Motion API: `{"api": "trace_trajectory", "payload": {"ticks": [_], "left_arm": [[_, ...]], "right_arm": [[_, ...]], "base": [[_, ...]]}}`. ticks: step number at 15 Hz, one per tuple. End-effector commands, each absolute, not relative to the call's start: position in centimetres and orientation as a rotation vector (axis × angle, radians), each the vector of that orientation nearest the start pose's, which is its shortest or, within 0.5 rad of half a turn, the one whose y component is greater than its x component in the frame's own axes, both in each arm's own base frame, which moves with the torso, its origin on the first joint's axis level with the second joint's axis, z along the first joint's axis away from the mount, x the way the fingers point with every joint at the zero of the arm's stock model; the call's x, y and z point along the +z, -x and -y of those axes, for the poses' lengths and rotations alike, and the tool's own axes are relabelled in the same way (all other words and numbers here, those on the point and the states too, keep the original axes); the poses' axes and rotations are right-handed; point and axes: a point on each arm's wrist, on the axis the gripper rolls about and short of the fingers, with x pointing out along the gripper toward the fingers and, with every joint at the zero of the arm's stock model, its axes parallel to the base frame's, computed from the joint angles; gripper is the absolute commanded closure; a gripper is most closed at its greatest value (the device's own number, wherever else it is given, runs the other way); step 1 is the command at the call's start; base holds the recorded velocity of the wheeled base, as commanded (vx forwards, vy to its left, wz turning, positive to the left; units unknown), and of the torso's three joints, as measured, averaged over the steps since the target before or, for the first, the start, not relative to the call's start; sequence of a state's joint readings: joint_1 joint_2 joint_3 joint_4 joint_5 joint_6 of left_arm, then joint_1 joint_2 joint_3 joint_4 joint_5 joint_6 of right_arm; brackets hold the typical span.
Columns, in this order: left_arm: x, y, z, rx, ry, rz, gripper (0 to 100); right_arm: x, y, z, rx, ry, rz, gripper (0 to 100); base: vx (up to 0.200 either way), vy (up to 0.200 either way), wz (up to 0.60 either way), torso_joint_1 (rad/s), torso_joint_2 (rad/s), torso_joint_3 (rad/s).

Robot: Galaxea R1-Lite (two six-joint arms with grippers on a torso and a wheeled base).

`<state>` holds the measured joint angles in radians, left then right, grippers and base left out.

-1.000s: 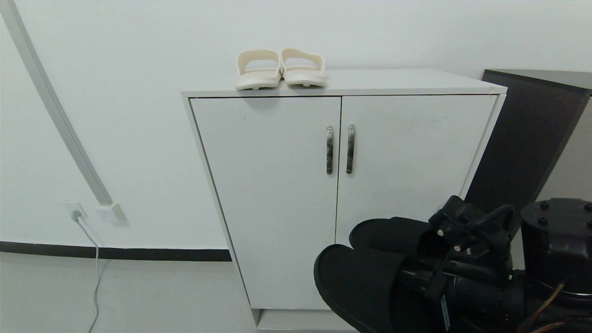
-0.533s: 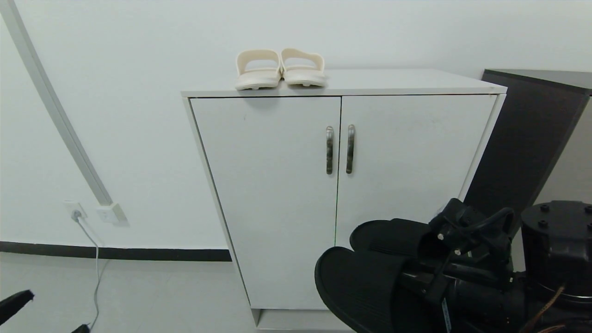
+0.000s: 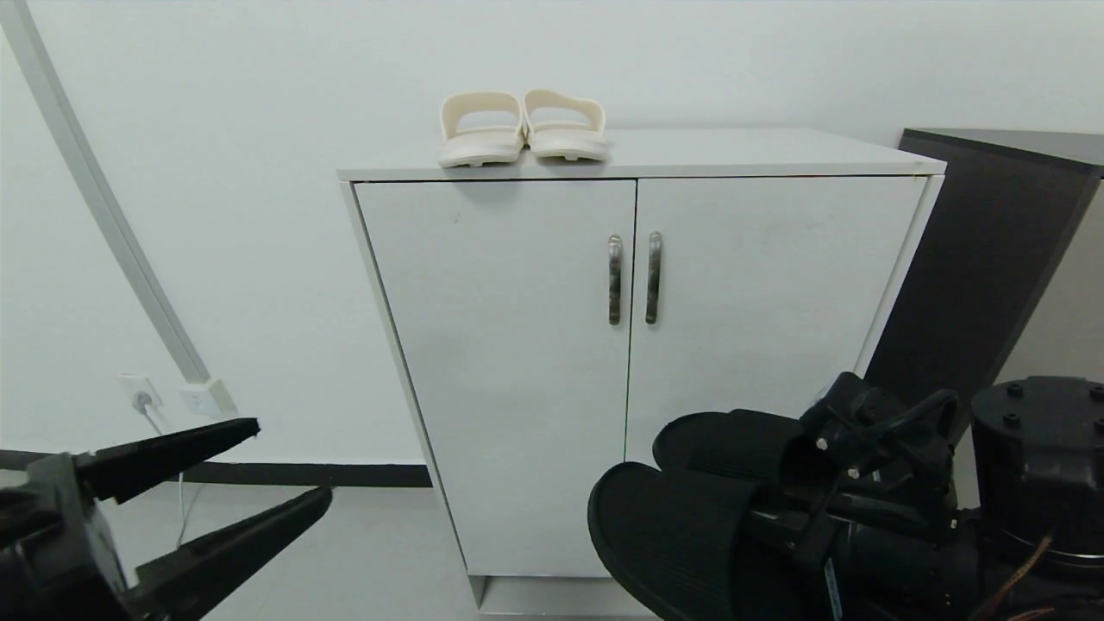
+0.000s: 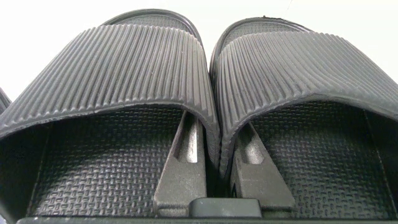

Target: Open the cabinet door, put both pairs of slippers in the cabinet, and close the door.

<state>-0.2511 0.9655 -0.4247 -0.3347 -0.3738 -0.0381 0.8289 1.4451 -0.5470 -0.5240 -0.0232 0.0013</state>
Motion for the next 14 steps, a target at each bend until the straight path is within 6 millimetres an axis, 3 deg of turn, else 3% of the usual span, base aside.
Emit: {"api": "trace_trajectory", "payload": {"ticks": [1, 3, 4, 5, 8, 14], "left_arm": [[19.7, -15.9, 6.1, -0.683, 0.047, -0.261, 0], [19.0, -18.9, 8.4, -0.749, 0.048, -0.212, 0], [18.8, -19.5, 9.0, -0.764, 0.052, -0.203, 0], [18.5, -20.9, 11.0, -0.82, 0.095, -0.168, 0], [19.3, -24.2, 14.4, -0.879, 0.168, -0.146, 0], [22.1, -27.3, 20.0, -1.104, 0.205, -0.181, 0]], "right_arm": [[16.9, -15.3, -16.6, 0.795, 0.158, -0.356, 100], [16.9, -15.3, -16.6, 0.796, 0.159, -0.359, 100], [16.9, -15.3, -16.6, 0.796, 0.159, -0.359, 100], [16.8, -15.3, -16.6, 0.795, 0.16, -0.36, 100], [16.7, -15.2, -16.4, 0.796, 0.161, -0.364, 100], [16.8, -15.1, -16.3, 0.792, 0.159, -0.36, 100]], "base": [[0.0, 0.0, 0.0, 0.0, 0.0, 0.0], [0.0, 0.0, 0.0, 0.0, 0.0, 0.0], [0.0, 0.0, 0.0, 0.0, 0.0, 0.0], [0.0, 0.0, 0.0, 0.0, 0.0, 0.0], [0.0, 0.0, 0.0, 0.0, 0.0, 0.0], [0.0, 0.0, 0.0, 0.0, 0.0, 0.0]]}}
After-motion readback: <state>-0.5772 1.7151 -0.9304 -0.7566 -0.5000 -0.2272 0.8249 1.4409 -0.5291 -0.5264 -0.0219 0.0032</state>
